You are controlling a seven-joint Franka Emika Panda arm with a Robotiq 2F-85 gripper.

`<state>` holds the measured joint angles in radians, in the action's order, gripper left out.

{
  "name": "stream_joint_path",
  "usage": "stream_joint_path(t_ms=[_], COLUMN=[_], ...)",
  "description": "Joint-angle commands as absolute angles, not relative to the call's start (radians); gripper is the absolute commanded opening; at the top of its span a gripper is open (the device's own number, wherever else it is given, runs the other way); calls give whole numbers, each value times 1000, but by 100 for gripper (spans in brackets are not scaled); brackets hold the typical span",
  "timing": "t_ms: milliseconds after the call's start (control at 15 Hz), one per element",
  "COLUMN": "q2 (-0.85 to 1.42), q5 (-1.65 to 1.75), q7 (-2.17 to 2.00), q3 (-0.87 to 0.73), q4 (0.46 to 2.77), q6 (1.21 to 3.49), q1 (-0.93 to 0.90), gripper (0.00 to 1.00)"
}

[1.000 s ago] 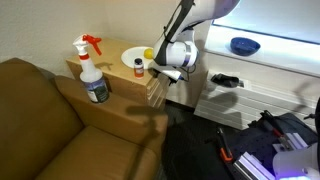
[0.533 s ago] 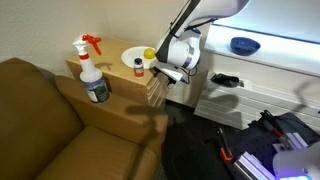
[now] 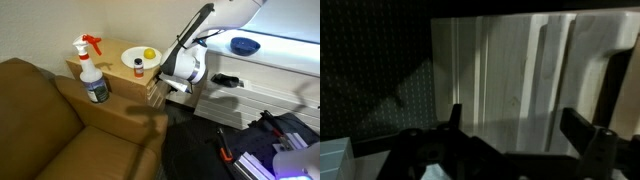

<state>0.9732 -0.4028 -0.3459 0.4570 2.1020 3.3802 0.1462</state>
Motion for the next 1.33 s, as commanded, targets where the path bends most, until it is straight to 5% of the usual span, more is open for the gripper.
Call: stream_joint_path(t_ms=[0, 1267], q2=[976, 933], q5=[-375, -283], q7=[-377, -414], q3=[447, 502], q4=[2103, 2152], q6=[3380, 3460], q1=[139, 241], gripper=[100, 100])
